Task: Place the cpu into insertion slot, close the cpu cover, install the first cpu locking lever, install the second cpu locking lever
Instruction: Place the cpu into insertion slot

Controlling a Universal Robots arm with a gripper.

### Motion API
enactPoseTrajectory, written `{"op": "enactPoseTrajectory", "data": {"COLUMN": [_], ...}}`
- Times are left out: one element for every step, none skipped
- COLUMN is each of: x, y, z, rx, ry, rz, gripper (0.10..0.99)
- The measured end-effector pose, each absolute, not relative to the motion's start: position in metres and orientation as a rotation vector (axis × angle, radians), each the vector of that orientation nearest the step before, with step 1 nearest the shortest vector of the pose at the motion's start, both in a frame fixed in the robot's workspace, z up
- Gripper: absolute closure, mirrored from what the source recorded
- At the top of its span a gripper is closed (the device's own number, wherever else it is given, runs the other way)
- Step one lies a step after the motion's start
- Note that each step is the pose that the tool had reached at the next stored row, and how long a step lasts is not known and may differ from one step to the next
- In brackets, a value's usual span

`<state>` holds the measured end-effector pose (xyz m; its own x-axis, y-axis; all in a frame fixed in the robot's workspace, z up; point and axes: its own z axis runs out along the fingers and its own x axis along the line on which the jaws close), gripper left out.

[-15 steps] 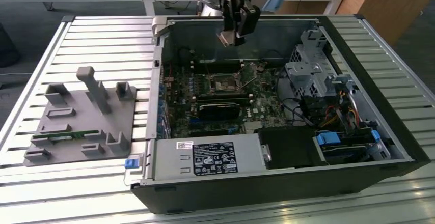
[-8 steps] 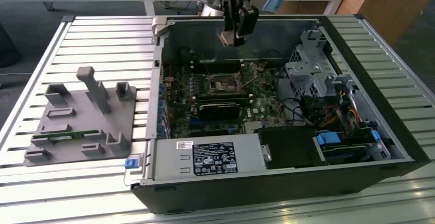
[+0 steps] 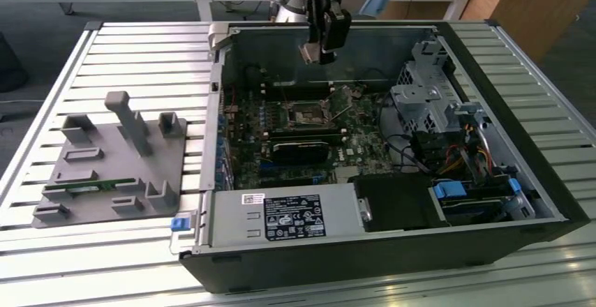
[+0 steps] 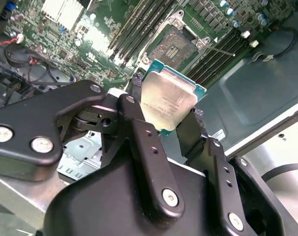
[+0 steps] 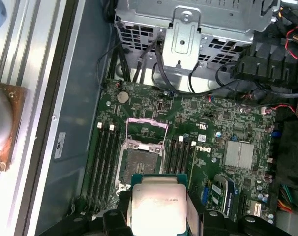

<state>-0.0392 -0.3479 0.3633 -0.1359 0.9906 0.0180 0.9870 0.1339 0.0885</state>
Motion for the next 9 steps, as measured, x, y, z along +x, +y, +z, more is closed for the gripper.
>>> {"op": "enactPoseTrajectory", "data": {"x": [-0.0392,-0.0392,-0.0392,-0.0392,-0.0392,-0.0392,-0.0392,-0.0392,-0.0392], "y": [-0.3479,-0.3479,-0.3479,-0.3479,-0.3479,-0.3479,-0.3479,-0.3479,-0.3479], "z": [0.3632,0.3631,0.3631,0.3630,0.3630,0.3629,0.3629,0.3628,0.3628], "rx": [2.046,2.056,2.068,2.078,2.089,2.099,2.109,2.119,2.129], "ry": [2.321,2.311,2.301,2.291,2.281,2.271,2.261,2.251,2.241], "rz": [0.121,0.121,0.121,0.120,0.120,0.119,0.119,0.119,0.118], "gripper": [0.553,0.553,0.553,0.553,0.553,0.553,0.553,0.553,0.553]}}
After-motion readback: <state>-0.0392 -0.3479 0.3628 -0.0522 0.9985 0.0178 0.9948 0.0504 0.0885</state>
